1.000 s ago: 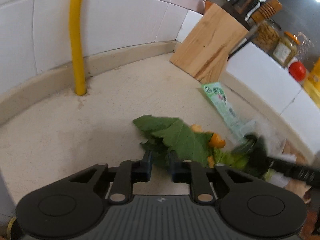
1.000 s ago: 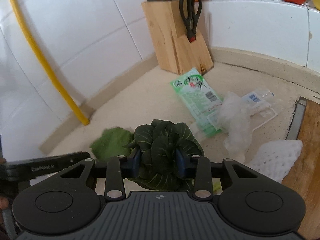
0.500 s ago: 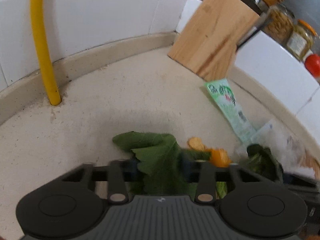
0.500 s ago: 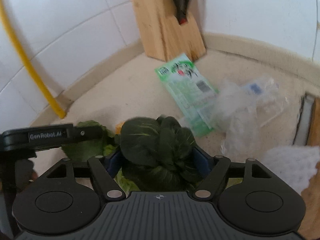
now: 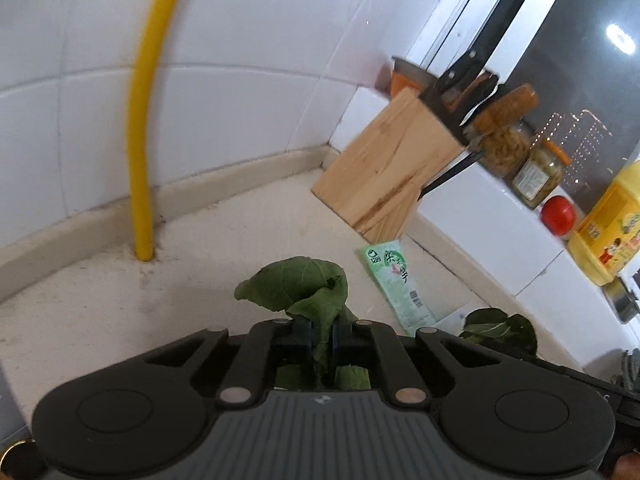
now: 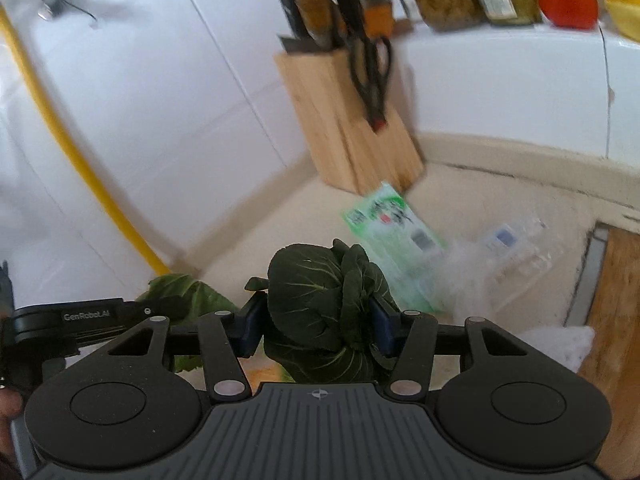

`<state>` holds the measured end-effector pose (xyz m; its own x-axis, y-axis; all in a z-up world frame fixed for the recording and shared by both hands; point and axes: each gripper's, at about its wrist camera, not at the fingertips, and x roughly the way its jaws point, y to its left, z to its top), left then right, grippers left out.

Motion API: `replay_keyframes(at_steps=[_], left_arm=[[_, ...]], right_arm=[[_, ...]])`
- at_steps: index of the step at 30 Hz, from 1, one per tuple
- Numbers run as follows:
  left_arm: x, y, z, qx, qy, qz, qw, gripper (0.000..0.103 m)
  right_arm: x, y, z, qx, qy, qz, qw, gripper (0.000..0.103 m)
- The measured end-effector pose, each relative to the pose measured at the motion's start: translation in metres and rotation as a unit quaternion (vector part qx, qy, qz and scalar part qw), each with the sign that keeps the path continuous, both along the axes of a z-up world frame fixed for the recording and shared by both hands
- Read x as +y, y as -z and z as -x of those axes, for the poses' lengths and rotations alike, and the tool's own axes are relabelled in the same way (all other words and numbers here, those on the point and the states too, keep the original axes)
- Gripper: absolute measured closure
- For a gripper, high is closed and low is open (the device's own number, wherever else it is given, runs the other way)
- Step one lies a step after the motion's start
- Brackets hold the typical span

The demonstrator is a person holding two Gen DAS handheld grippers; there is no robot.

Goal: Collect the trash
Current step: 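Grasp the green leaf with the left tool while the right tool grasps the bok choy, then lift the green leaf with the left tool while the right tool lifts the bok choy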

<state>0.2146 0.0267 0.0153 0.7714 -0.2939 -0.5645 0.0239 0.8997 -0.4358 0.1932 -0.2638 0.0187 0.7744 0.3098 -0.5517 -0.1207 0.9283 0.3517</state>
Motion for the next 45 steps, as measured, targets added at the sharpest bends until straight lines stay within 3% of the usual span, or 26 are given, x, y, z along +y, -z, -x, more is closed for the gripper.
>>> replay_keyframes(at_steps=[4, 10, 12, 14, 16, 20, 22, 28, 30, 32, 34, 35, 39, 45], left_arm=[[0.004, 0.011, 0.033, 0.012, 0.003, -0.028, 0.9995, 0.099], [0.008, 0.057, 0.060, 0.064, 0.002, -0.021, 0.9977, 0.099], [0.006, 0.068, 0.064, 0.072, 0.001, -0.036, 0.9968, 0.098], [0.004, 0.072, 0.067, 0.064, 0.003, -0.057, 0.9963, 0.094], [0.005, 0.076, 0.067, 0.060, 0.007, -0.067, 0.9959, 0.072], [0.016, 0.076, 0.067, 0.042, -0.004, -0.067, 0.9968, 0.061], [0.020, 0.078, 0.064, 0.036, -0.005, -0.072, 0.9967, 0.051], [0.020, 0.088, 0.058, 0.045, -0.001, -0.045, 0.9980, 0.047], [0.014, 0.089, 0.056, 0.042, -0.005, -0.055, 0.9976, 0.048], [0.007, 0.089, 0.056, 0.040, -0.005, -0.074, 0.9964, 0.059], [0.000, 0.090, 0.059, 0.040, 0.005, -0.080, 0.9960, 0.085], [-0.002, 0.090, 0.060, 0.043, 0.011, -0.078, 0.9960, 0.092], [-0.003, 0.085, 0.066, 0.043, 0.010, -0.071, 0.9965, 0.097], [0.004, 0.068, 0.077, 0.025, 0.002, -0.059, 0.9980, 0.098]], right_arm=[[0.015, 0.001, 0.020, 0.010, -0.028, 0.005, 1.000, 0.043], [0.048, 0.039, 0.053, 0.074, -0.069, 0.038, 0.994, 0.043], [0.058, 0.051, 0.061, 0.082, -0.072, 0.064, 0.992, 0.042], [0.065, 0.058, 0.067, 0.081, -0.076, 0.095, 0.989, 0.042], [0.070, 0.062, 0.071, 0.078, -0.073, 0.112, 0.988, 0.037], [0.071, 0.061, 0.074, 0.062, -0.061, 0.116, 0.989, 0.018], [0.072, 0.061, 0.072, 0.055, -0.055, 0.118, 0.990, 0.017], [0.080, 0.073, 0.071, 0.071, -0.067, 0.134, 0.986, 0.016], [0.082, 0.076, 0.072, 0.072, -0.070, 0.144, 0.985, 0.016], [0.083, 0.077, 0.074, 0.074, -0.070, 0.153, 0.983, 0.020], [0.083, 0.078, 0.076, 0.073, -0.072, 0.156, 0.982, 0.024], [0.084, 0.077, 0.078, 0.073, -0.070, 0.154, 0.983, 0.026], [0.085, 0.071, 0.081, 0.080, -0.058, 0.146, 0.984, 0.030], [0.083, 0.057, 0.082, 0.082, -0.049, 0.117, 0.988, 0.031]])
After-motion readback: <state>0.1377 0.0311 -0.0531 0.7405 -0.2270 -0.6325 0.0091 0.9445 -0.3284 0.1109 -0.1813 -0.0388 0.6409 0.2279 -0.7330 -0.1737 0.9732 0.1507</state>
